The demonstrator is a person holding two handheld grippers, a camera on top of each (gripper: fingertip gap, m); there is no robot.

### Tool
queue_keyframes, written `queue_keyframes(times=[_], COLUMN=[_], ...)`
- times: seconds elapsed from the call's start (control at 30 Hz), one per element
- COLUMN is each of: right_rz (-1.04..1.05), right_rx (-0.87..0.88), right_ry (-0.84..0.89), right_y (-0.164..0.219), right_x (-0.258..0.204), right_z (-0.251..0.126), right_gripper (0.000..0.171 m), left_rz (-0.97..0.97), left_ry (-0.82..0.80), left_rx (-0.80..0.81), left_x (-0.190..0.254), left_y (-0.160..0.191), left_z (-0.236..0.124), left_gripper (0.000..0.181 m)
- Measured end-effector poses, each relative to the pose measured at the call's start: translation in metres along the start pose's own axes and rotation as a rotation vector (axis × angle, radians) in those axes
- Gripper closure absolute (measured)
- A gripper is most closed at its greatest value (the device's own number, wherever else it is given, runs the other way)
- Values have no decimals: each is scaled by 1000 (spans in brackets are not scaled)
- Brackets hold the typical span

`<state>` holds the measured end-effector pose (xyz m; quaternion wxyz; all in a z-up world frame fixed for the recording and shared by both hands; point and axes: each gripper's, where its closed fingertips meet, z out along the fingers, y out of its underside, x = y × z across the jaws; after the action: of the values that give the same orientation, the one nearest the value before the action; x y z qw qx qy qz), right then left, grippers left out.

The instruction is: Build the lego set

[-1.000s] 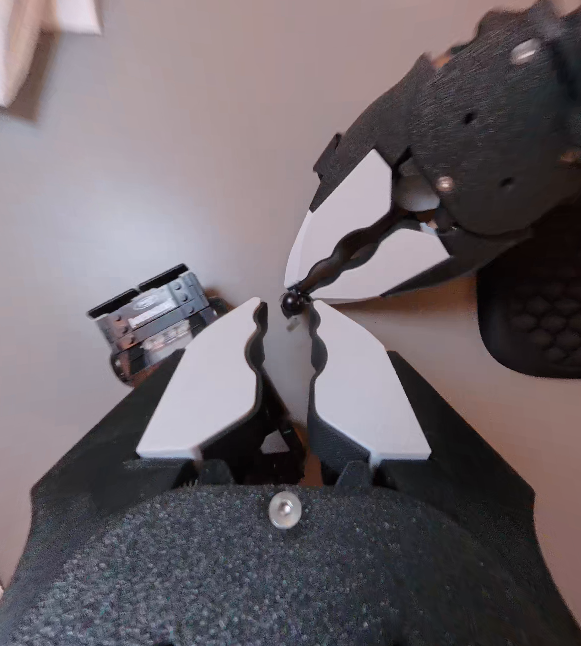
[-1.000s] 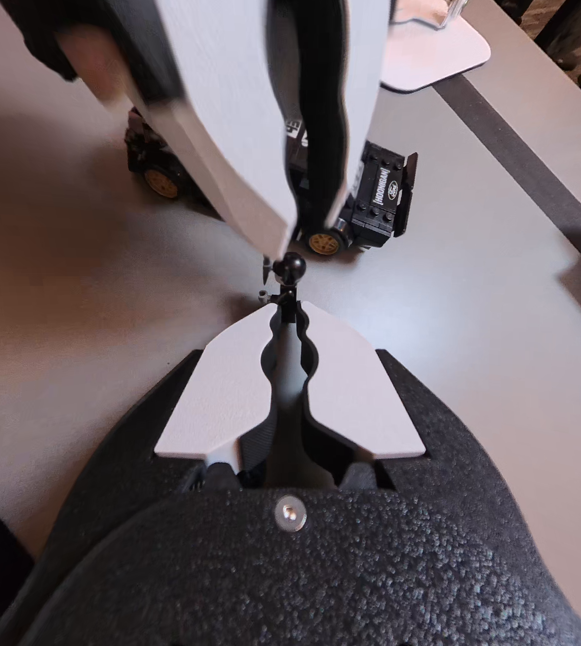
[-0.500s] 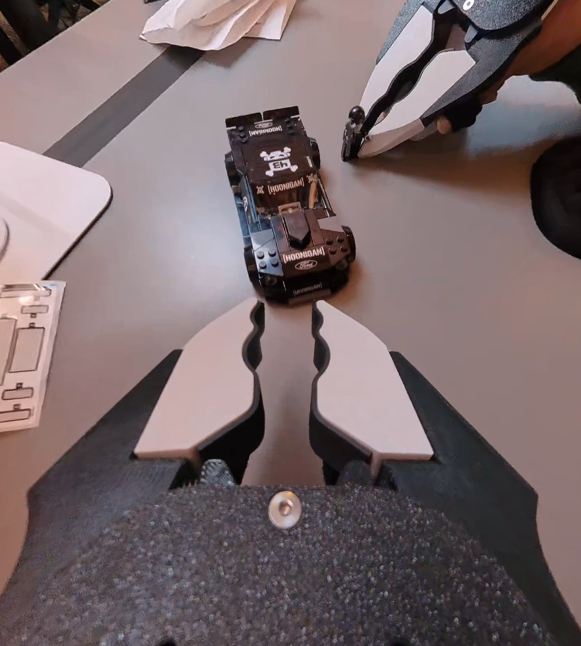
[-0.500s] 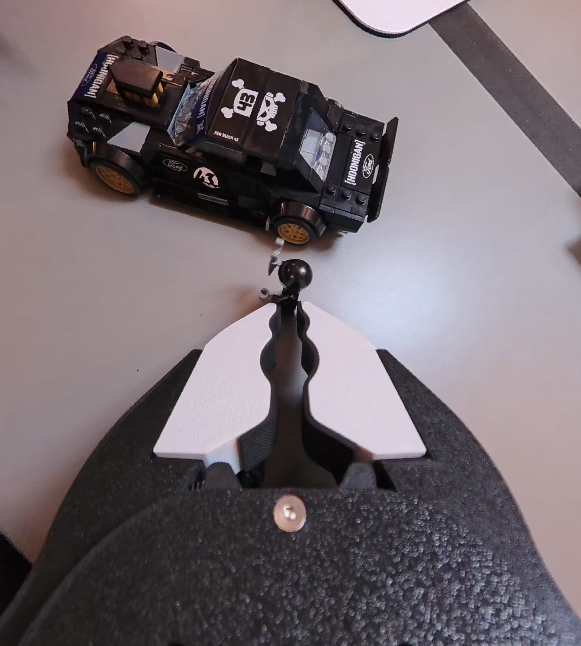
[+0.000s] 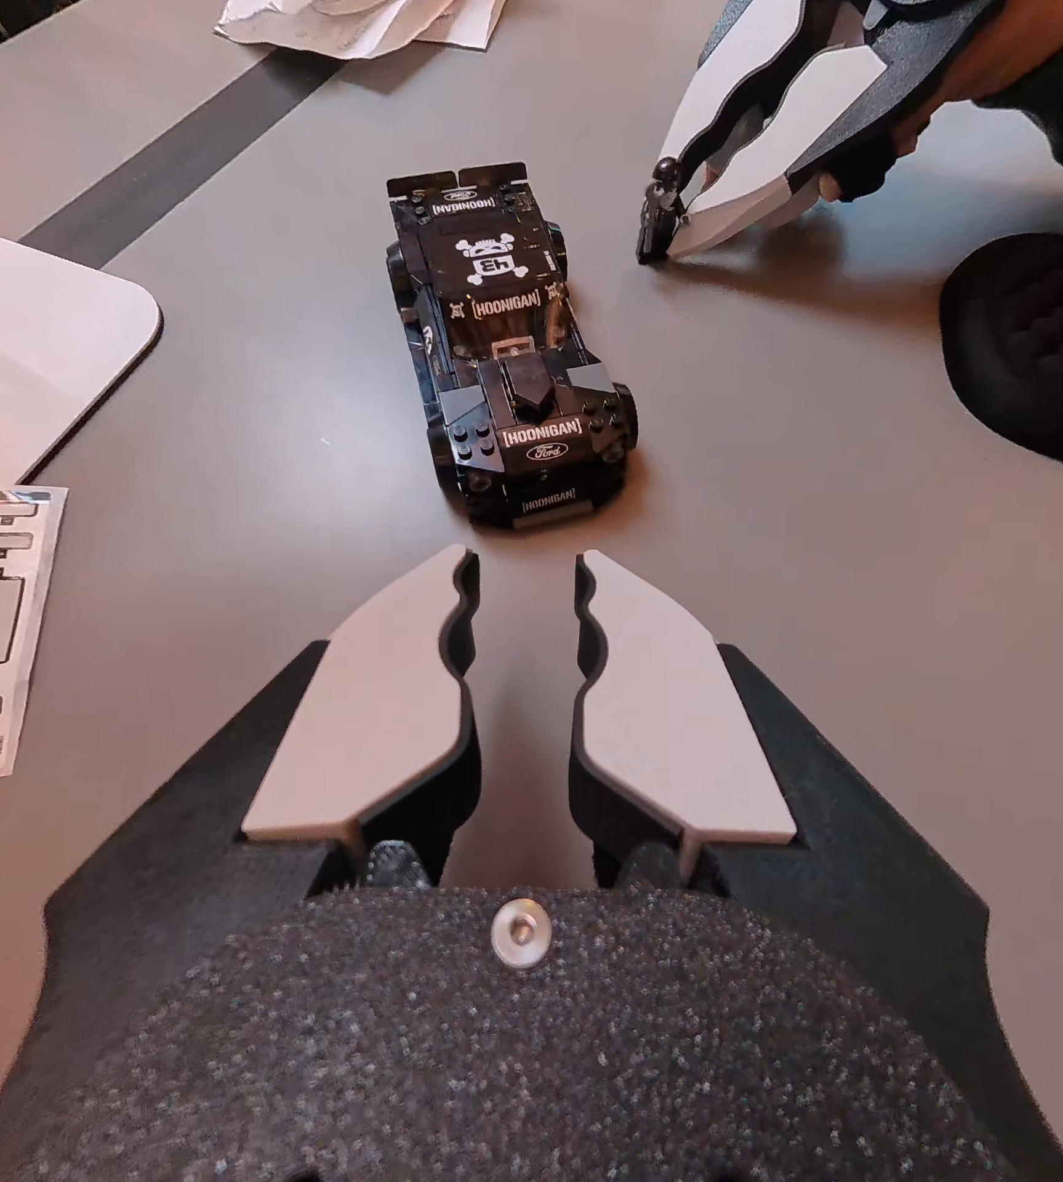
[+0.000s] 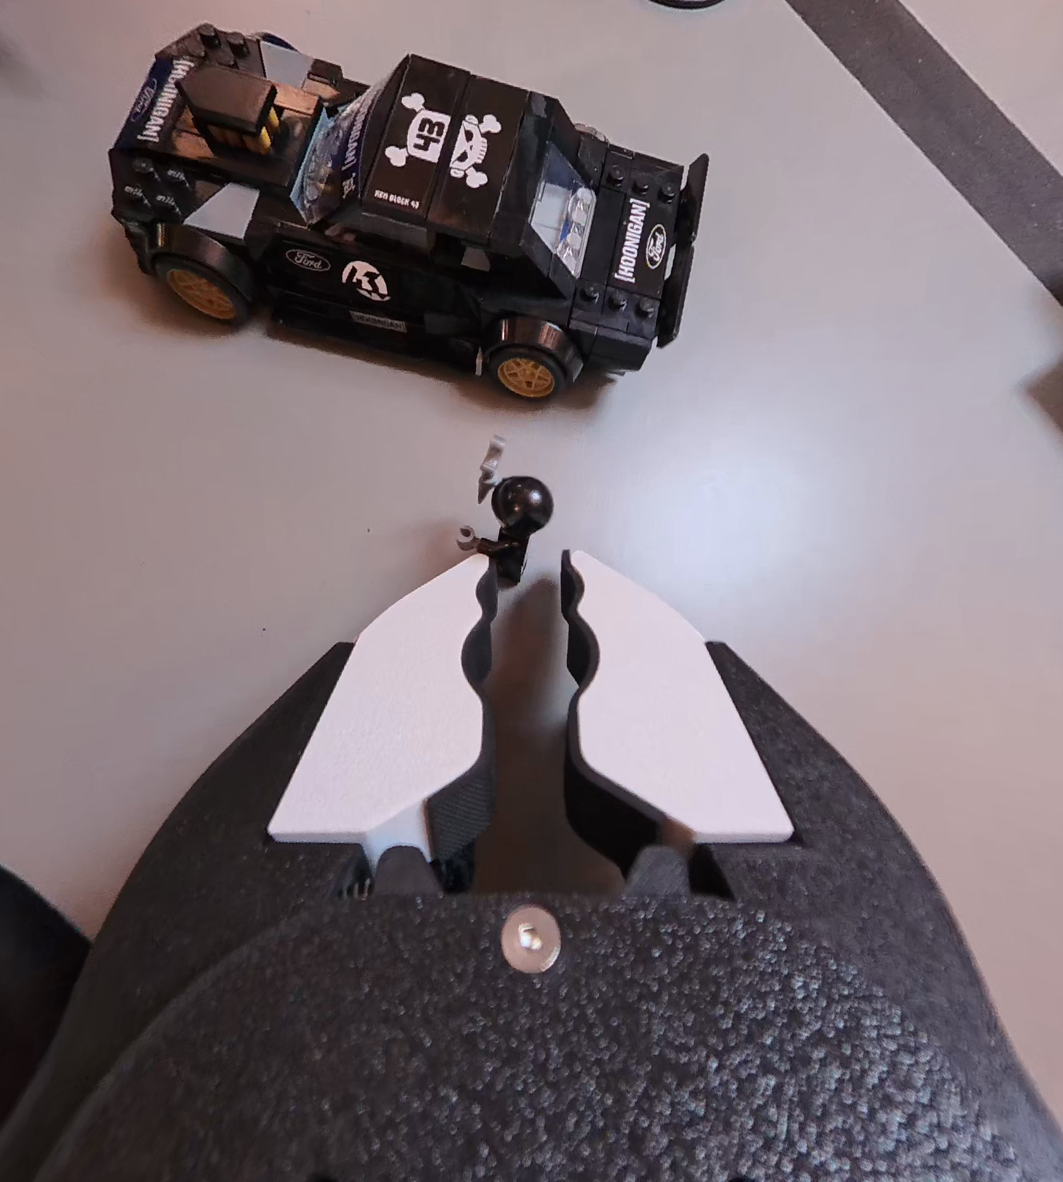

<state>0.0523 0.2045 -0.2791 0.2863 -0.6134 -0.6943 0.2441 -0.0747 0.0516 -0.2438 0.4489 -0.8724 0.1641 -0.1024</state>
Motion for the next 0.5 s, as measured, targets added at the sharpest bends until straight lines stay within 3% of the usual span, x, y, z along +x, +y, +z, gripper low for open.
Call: queue_keyframes(times=[0.5], right_rz=[4], right_rx=[-9], right_ry=[-108], right_y=[-18], right_x=[-4], right_z=[20], right_gripper=[163], left_rz=[5], left_ry=[19], left_rx=[-13], left_x=[4], left_y=[4], left_z=[1], left_gripper=[153])
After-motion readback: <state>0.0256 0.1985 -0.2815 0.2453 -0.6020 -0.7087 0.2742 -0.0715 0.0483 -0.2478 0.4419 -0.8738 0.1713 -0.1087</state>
